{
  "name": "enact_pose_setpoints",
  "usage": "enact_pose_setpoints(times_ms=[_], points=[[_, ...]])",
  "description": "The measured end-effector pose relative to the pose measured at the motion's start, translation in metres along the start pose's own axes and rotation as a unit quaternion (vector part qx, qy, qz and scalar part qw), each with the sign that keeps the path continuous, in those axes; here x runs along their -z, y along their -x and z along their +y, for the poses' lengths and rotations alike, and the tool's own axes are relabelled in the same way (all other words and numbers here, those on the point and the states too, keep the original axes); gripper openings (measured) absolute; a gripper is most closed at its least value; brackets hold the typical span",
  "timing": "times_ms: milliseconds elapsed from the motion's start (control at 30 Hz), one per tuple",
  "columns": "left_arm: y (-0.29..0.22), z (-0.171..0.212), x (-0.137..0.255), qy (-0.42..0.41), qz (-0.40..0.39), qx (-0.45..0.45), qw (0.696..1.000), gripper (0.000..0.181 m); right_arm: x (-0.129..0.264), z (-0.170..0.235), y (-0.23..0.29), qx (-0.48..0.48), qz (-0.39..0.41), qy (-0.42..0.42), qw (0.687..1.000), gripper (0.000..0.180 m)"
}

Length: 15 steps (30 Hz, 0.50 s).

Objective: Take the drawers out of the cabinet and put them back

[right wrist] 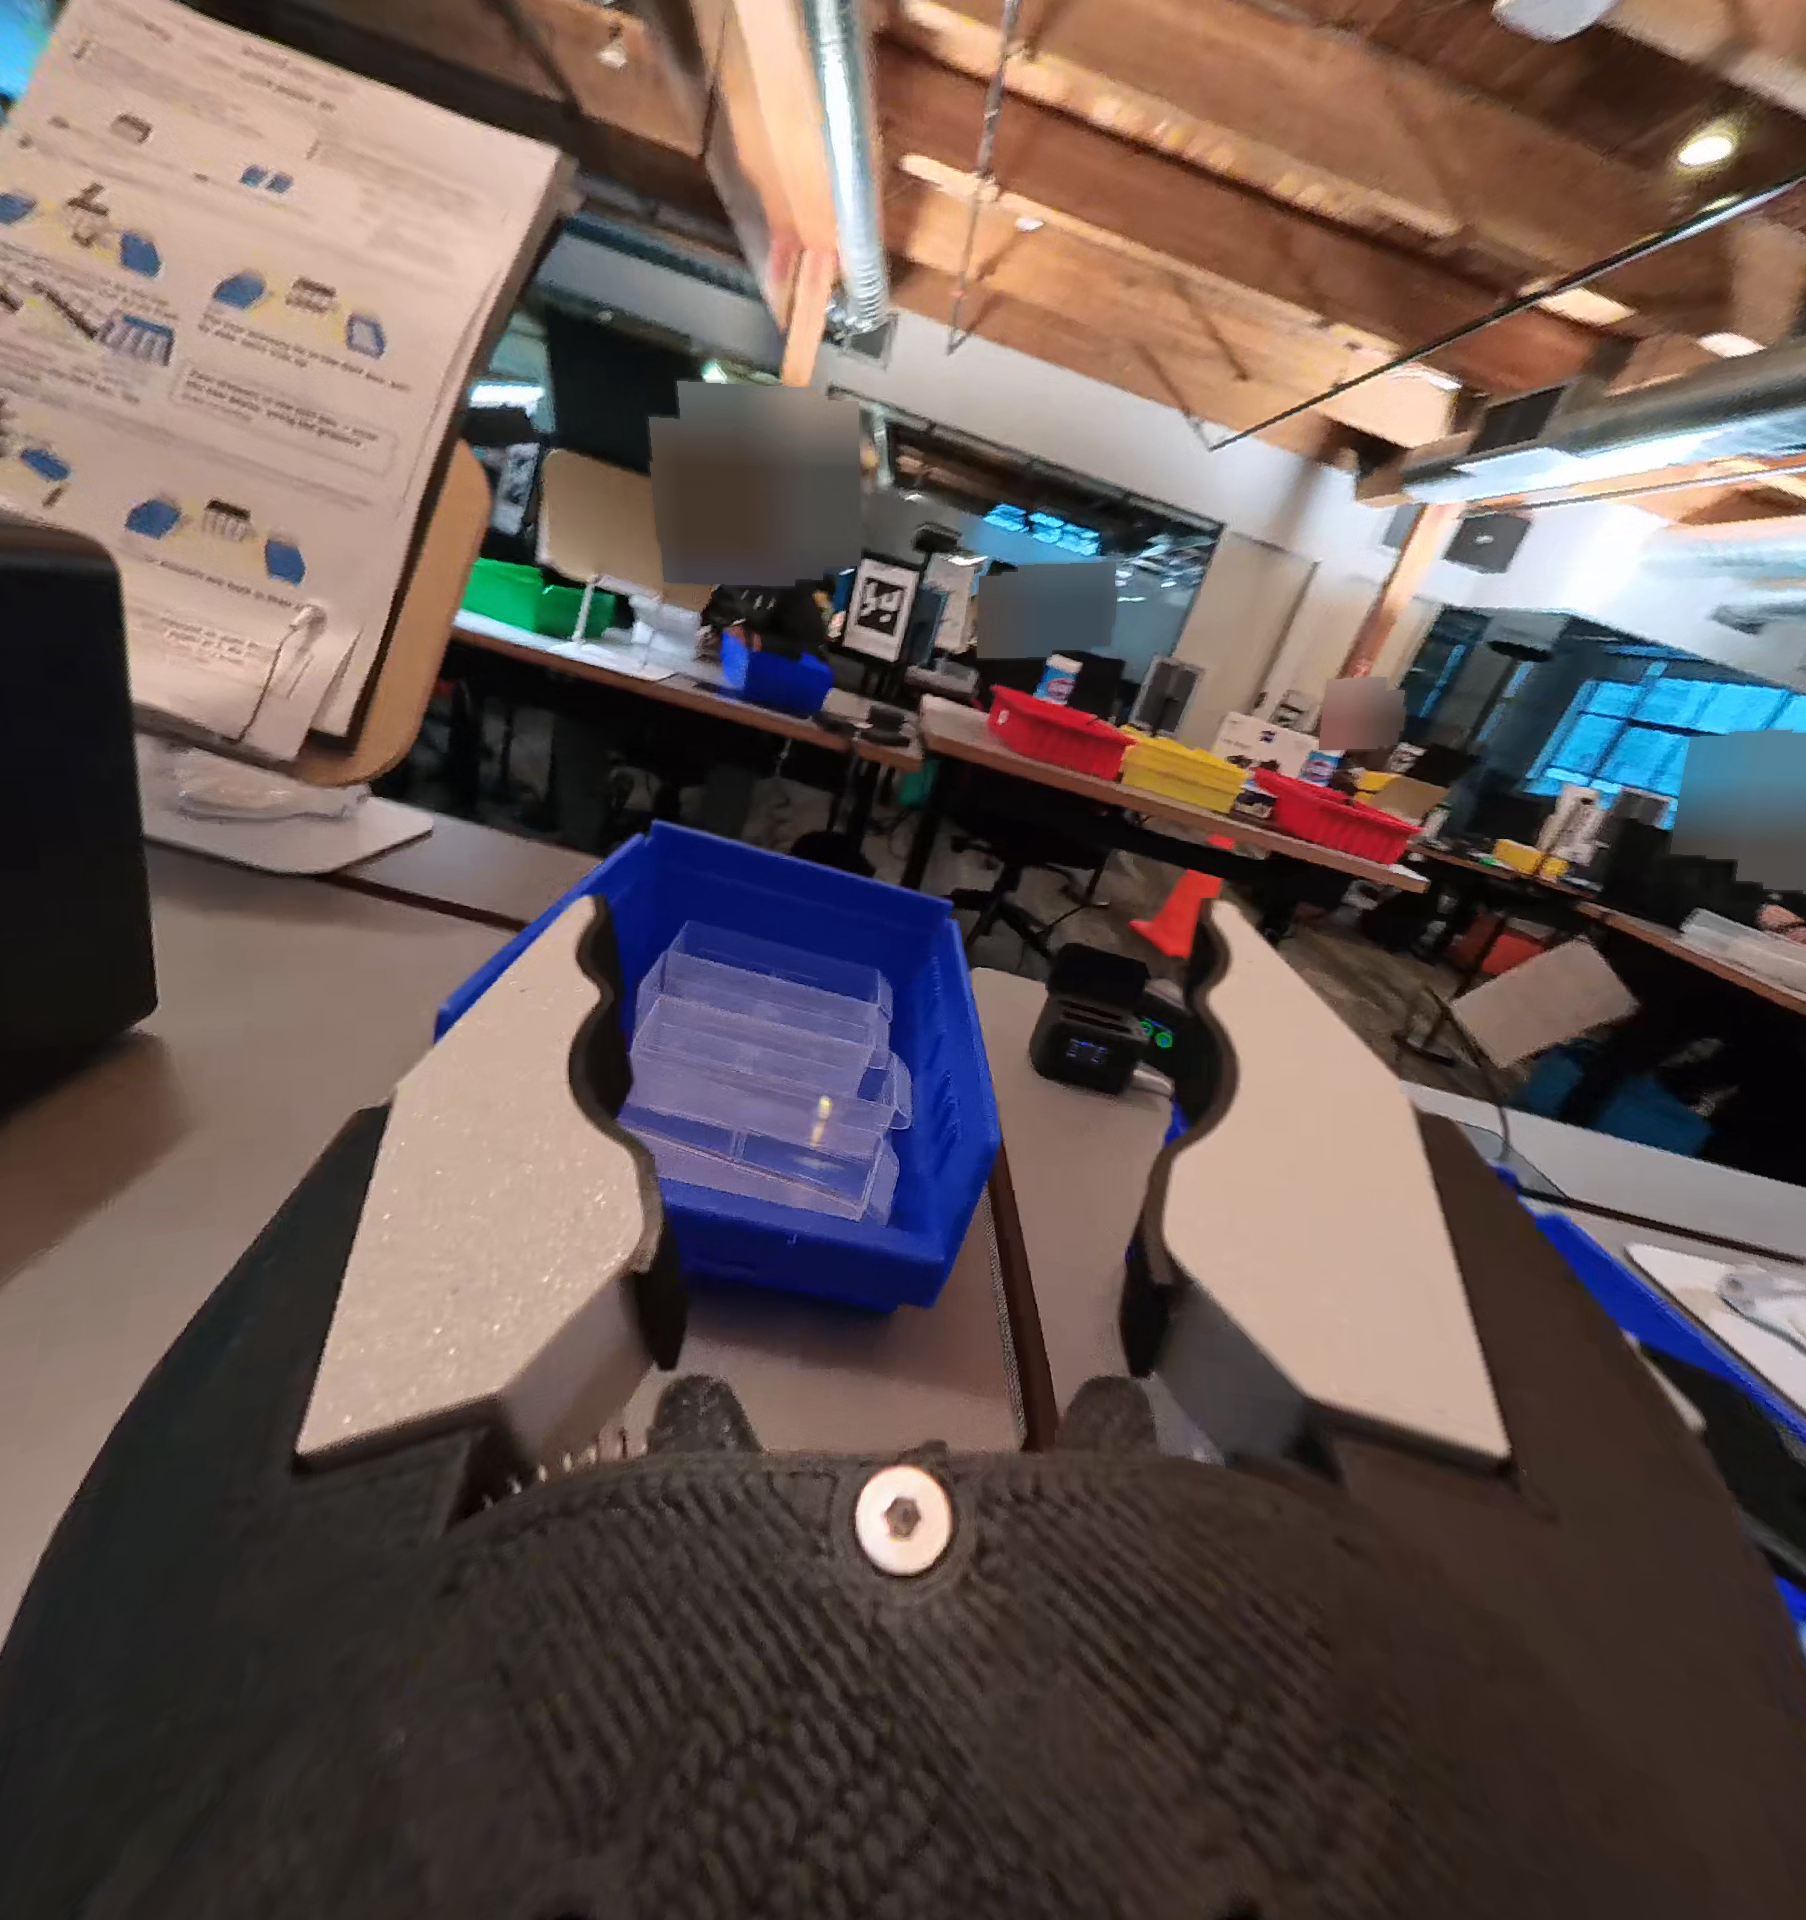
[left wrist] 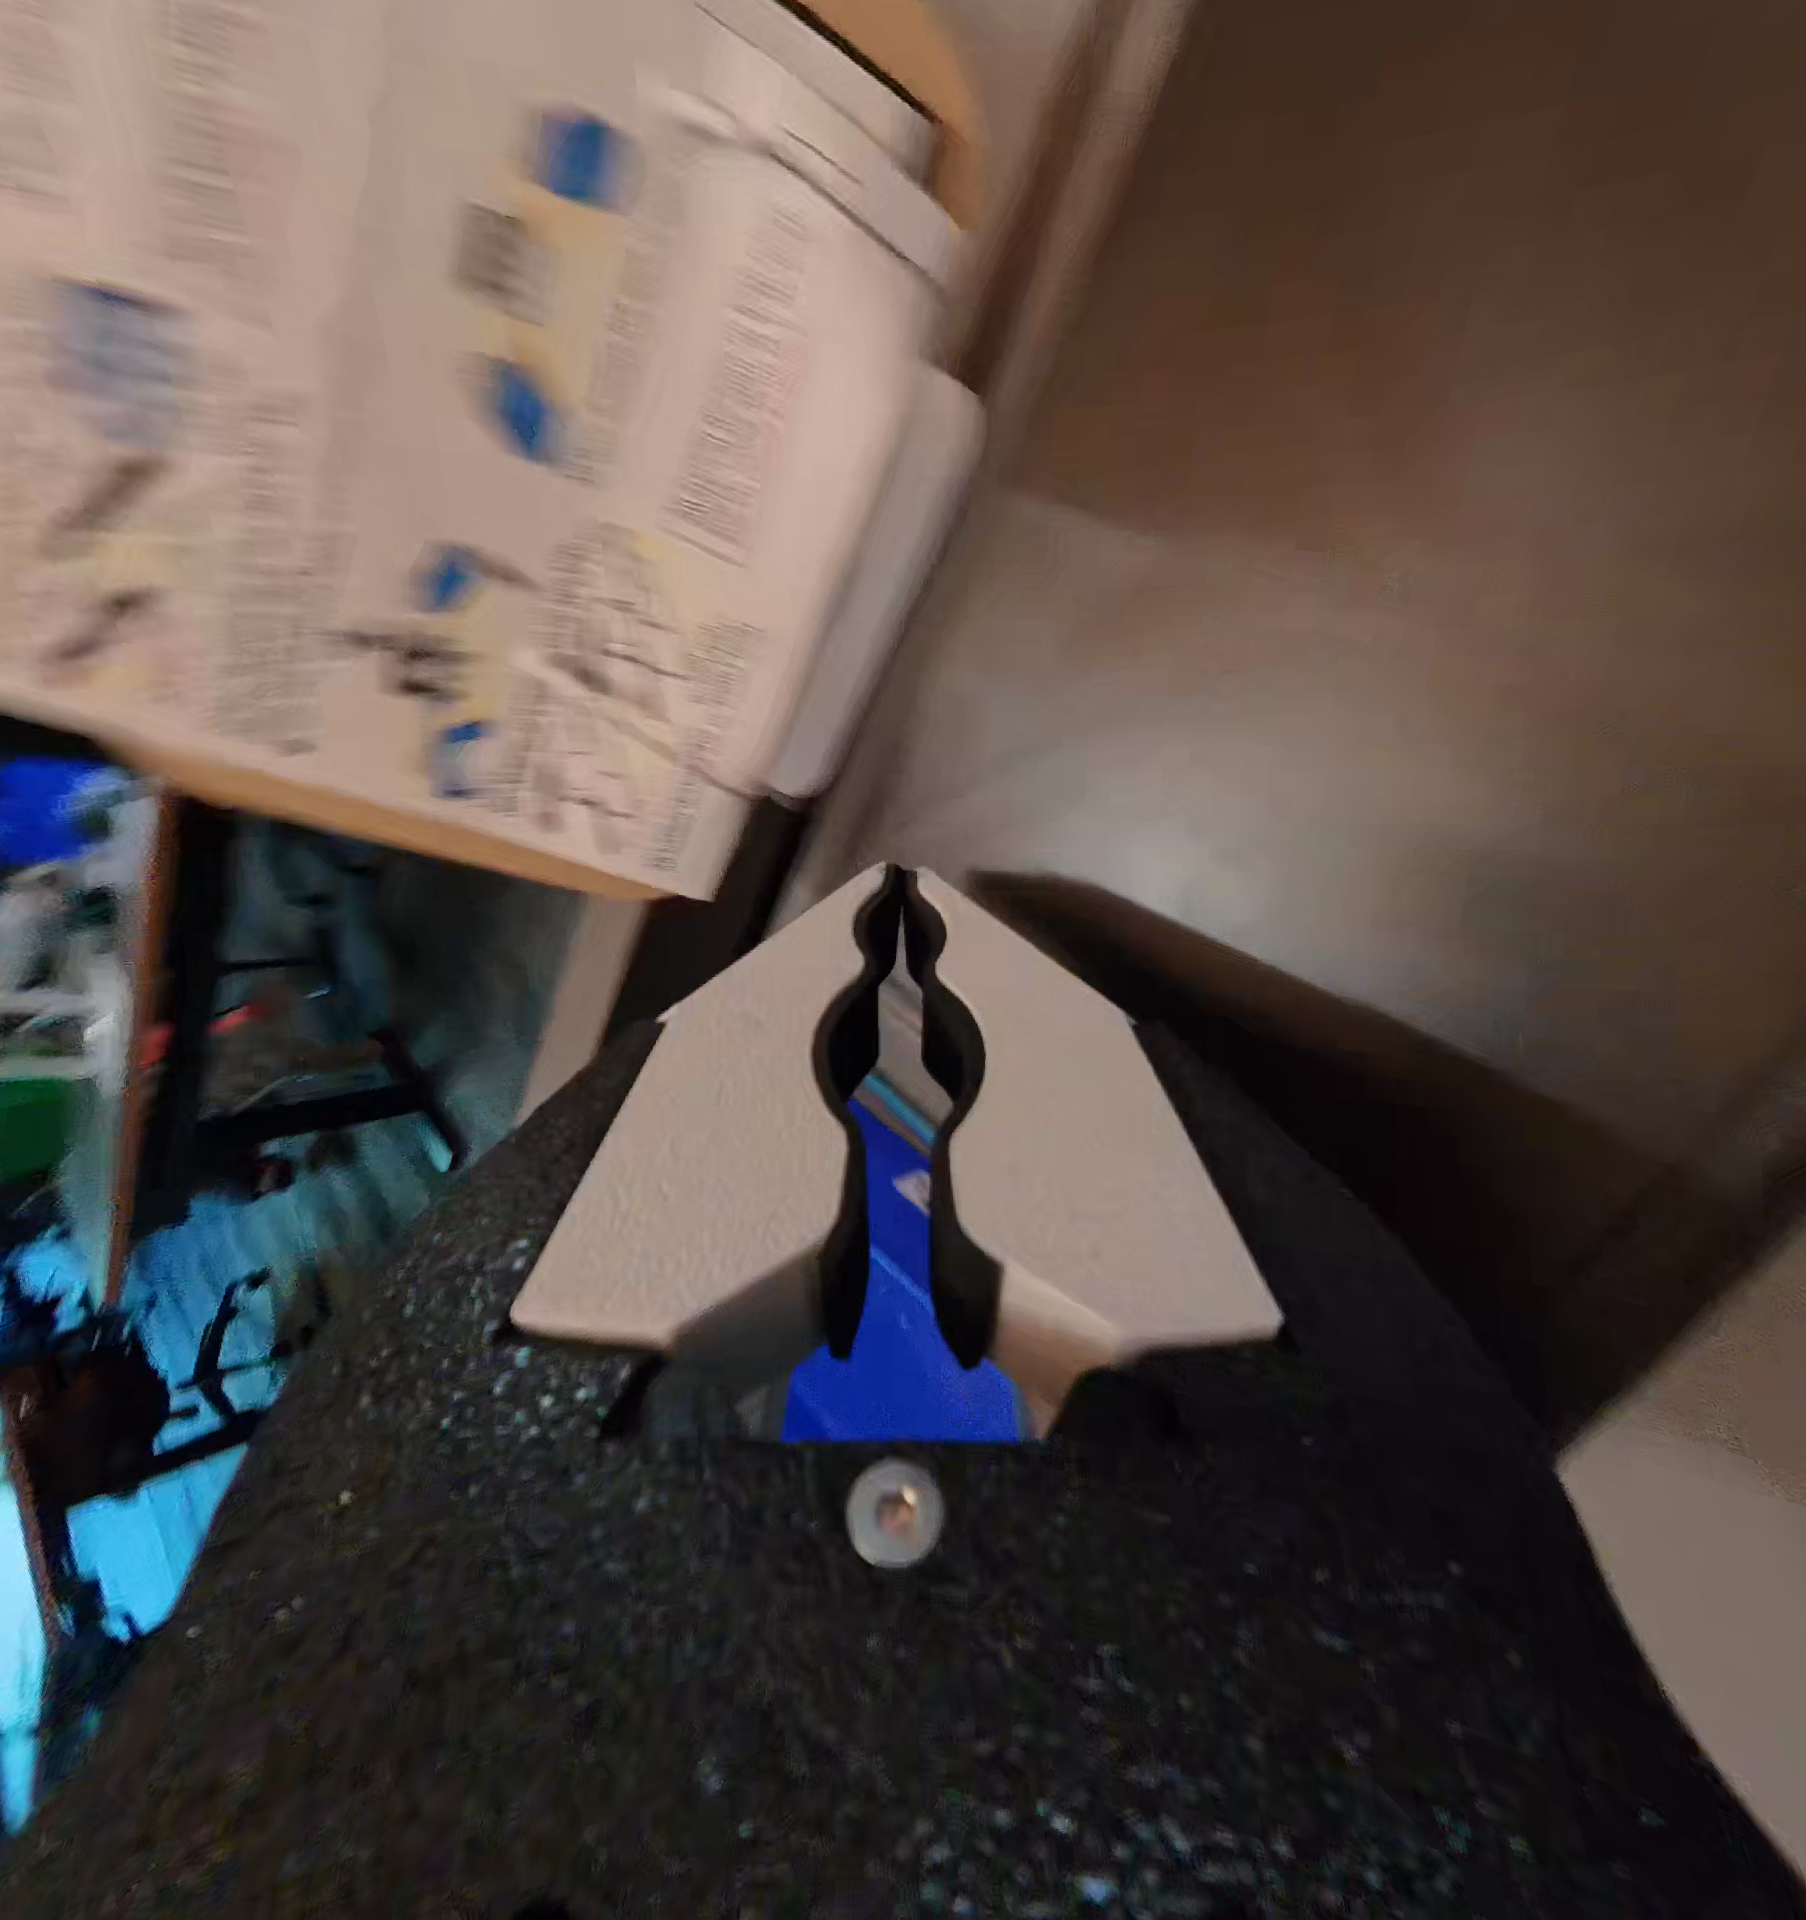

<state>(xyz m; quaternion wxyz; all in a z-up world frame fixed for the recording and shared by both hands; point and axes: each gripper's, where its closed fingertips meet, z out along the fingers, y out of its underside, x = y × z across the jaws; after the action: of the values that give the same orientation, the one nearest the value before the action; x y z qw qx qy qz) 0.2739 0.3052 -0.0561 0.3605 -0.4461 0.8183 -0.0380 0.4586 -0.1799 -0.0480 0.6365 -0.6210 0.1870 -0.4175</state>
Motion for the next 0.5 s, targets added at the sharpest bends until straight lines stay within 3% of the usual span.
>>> enact_pose_setpoints(times_ms=[33, 133, 300, 400, 500], points=[[0.012, -0.005, 0.008, -0.038, -0.059, 0.039, 0.997, 0.000, 0.009, 0.000, 0.002, -0.008, 0.021, -0.004, 1.000, 0.114], [0.009, -0.028, 0.059, -0.182, -0.154, 0.147, 0.960, 0.003, 0.036, 0.011, 0.014, -0.024, 0.078, 0.003, 0.997, 0.132], [-0.120, -0.099, 0.115, -0.381, -0.082, 0.143, 0.910, 0.015, 0.065, 0.019, 0.030, -0.045, 0.082, 0.011, 0.996, 0.133], [-0.209, -0.142, 0.106, -0.424, 0.007, 0.139, 0.895, 0.026, 0.077, 0.012, 0.020, -0.044, 0.093, 0.015, 0.995, 0.125], [-0.276, -0.179, 0.069, -0.421, 0.070, 0.151, 0.891, 0.045, 0.085, 0.016, 0.005, -0.027, 0.121, 0.020, 0.992, 0.133]])
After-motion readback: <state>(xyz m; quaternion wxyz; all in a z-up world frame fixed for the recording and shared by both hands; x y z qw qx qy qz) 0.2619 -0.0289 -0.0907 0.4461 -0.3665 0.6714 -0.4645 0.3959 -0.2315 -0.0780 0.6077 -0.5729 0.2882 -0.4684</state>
